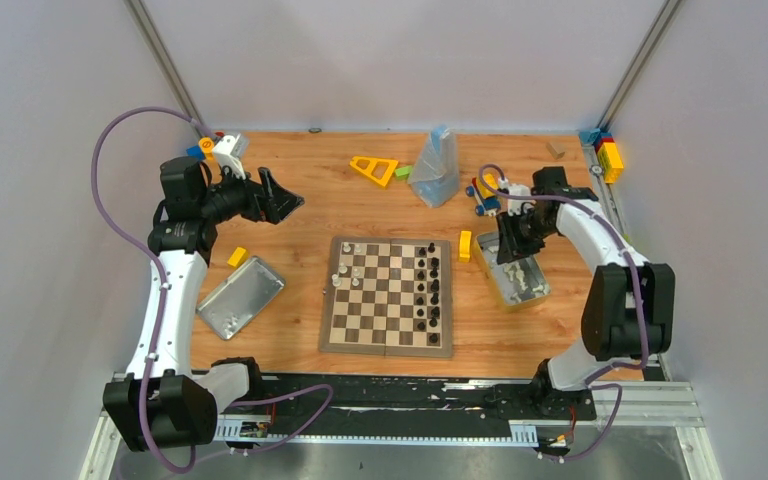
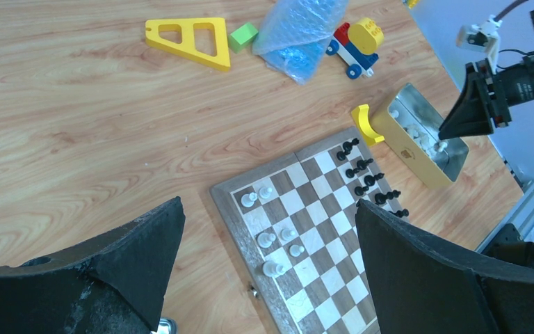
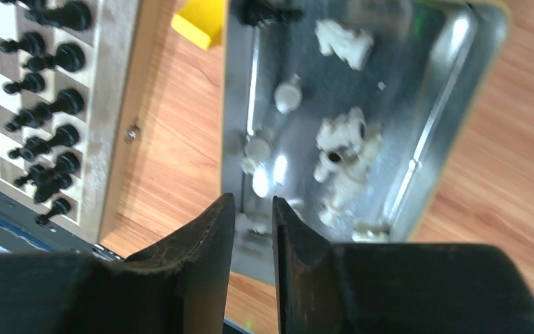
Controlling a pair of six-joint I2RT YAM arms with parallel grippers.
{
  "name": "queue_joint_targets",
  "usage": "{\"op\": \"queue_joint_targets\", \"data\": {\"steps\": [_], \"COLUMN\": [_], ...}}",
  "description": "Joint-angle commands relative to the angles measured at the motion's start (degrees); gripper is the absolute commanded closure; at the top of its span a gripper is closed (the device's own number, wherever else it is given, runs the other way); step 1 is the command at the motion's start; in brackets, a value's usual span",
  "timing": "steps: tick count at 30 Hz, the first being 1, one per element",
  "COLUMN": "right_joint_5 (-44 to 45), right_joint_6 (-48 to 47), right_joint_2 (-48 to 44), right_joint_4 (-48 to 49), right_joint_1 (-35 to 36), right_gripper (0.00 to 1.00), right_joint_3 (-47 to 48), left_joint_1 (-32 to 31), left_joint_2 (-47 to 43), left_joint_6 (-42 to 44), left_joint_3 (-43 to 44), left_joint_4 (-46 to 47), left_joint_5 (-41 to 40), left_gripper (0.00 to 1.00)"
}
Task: Set up the chess pieces on the board
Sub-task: Move the chessboard to the center of the board.
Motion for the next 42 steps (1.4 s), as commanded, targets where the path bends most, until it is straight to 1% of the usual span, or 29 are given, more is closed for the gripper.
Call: {"op": "queue_joint_targets", "data": {"steps": [1, 4, 7, 10, 13, 18, 20, 22, 24, 27, 31, 35, 38, 42], "right_joint_5": [2.2, 5.9, 8.1, 8.2, 7.3, 7.5, 5.1, 1.8, 1.9, 5.6, 8.8, 10.9, 10.4, 12.3], "right_joint_6": [-7.3, -9.6, -10.3, -9.8, -8.4, -7.5, -7.0, -6.3, -5.3, -3.7, -1.8, -2.0, -1.5, -0.7], "right_joint_2": [-5.2, -6.6, -6.6, -6.8, -7.6, -7.6, -5.9, -3.9, -2.4, -2.6, -3.3, -2.9, -2.6, -0.6], "right_joint_4": [-2.3, -2.1, -1.0, -0.6, -0.8, -1.8, -2.6, -2.5, -1.4, 1.7, 3.6, 6.5, 9.1, 12.5], "right_joint_1": [-3.8, -4.0, -3.7, -2.7, 2.9, 10.8, 13.4, 14.3, 14.3, 13.3, 9.2, 5.9, 5.5, 5.1], "right_gripper": [0.74, 0.8, 0.84, 0.85, 0.86, 0.85, 0.84, 0.84, 0.84, 0.79, 0.76, 0.75, 0.71, 0.71], "right_joint_3": [-3.2, -6.6, -10.5, -13.4, -15.1, -13.6, -11.6, -9.1, -6.7, -4.2, -0.7, 0.1, -0.3, -1.3], "left_joint_1": [0.7, 0.7, 0.7, 0.7, 0.7, 0.7, 0.7, 0.7, 0.7, 0.8, 0.8, 0.8, 0.7, 0.7], "left_joint_2": [-0.3, -0.3, -0.1, 0.1, 0.6, 1.5, 2.0, 2.7, 3.1, 3.5, 4.9, 7.3, 9.0, 9.3], "left_joint_6": [0.8, 1.0, 1.2, 1.5, 1.9, 2.3, 2.6, 2.7, 3.1, 3.7, 4.7, 4.8, 5.1, 5.6], "left_joint_3": [0.8, 0.8, 0.9, 0.8, 0.8, 1.2, 1.5, 1.7, 1.9, 2.6, 3.4, 4.5, 5.2, 4.9], "left_joint_4": [1.5, 1.5, 1.4, 1.4, 1.3, 0.9, 0.7, 0.5, 0.1, -0.7, -1.2, -1.3, -1.6, -0.9], "left_joint_5": [0.4, 0.2, 0.2, 0.3, 0.3, 0.5, 0.5, 0.5, 0.5, 0.2, 0.2, 0.9, 1.9, 2.5], "left_gripper": [0.0, 0.0, 0.0, 0.0, 0.0, 0.0, 0.0, 0.0, 0.0, 0.0, 0.0, 0.0, 0.0, 0.0]}}
